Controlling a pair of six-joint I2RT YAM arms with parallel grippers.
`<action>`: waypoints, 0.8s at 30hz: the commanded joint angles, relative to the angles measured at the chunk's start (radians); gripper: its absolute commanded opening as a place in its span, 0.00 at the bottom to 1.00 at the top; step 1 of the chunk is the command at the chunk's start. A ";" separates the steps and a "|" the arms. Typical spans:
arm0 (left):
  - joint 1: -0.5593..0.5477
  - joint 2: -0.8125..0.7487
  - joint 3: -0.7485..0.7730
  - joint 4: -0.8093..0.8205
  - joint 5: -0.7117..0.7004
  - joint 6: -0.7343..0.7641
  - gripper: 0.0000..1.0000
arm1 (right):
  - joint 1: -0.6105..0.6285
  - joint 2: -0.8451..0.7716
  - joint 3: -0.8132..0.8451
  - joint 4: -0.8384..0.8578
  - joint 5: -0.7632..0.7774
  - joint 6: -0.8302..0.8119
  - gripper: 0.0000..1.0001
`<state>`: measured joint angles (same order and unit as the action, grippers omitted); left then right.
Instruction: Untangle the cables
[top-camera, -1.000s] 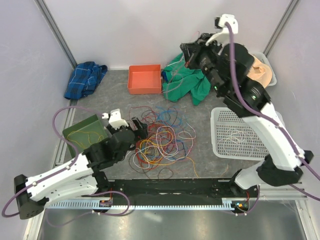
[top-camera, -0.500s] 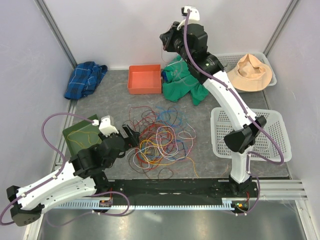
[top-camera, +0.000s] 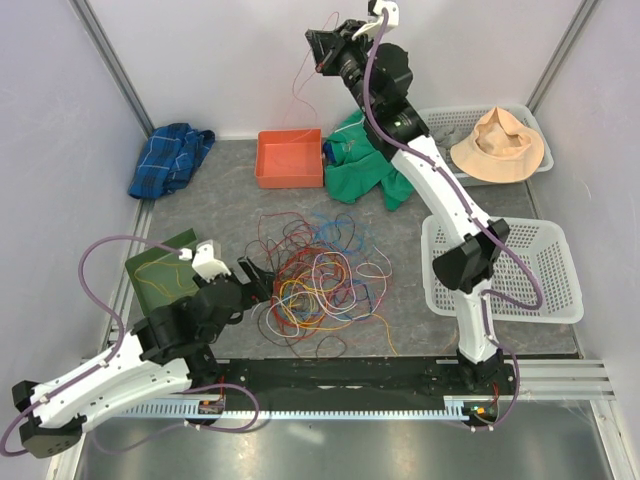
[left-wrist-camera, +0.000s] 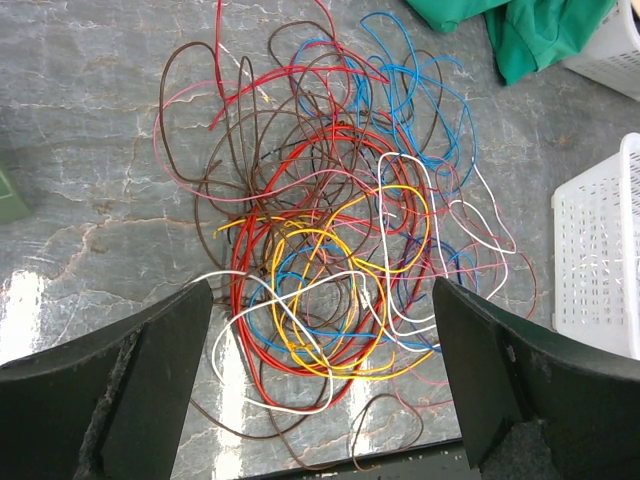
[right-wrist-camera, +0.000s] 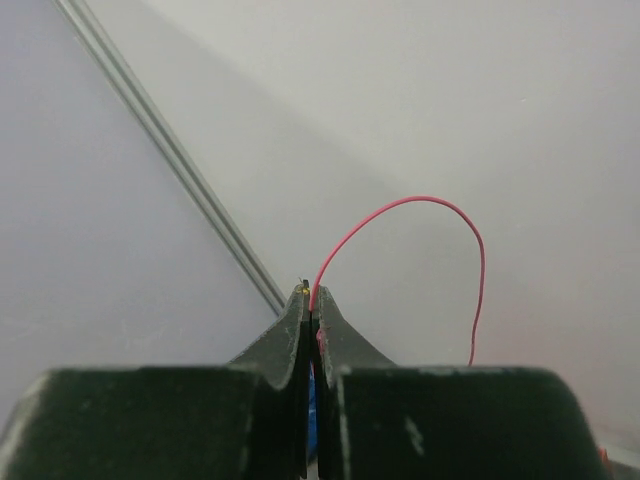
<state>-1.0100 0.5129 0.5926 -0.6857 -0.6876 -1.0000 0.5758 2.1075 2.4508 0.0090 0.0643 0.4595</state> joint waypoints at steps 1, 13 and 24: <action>0.002 -0.033 0.006 -0.054 -0.010 -0.057 0.98 | -0.022 0.072 0.027 0.170 0.002 0.031 0.00; 0.004 -0.050 0.015 -0.061 -0.072 -0.058 0.98 | -0.044 0.227 0.042 0.460 0.017 0.065 0.00; 0.002 -0.025 0.026 -0.055 -0.072 -0.066 0.98 | -0.048 0.236 0.077 0.588 0.016 0.129 0.00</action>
<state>-1.0100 0.4778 0.5930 -0.7403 -0.7288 -1.0210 0.5308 2.3650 2.4500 0.4652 0.0841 0.5491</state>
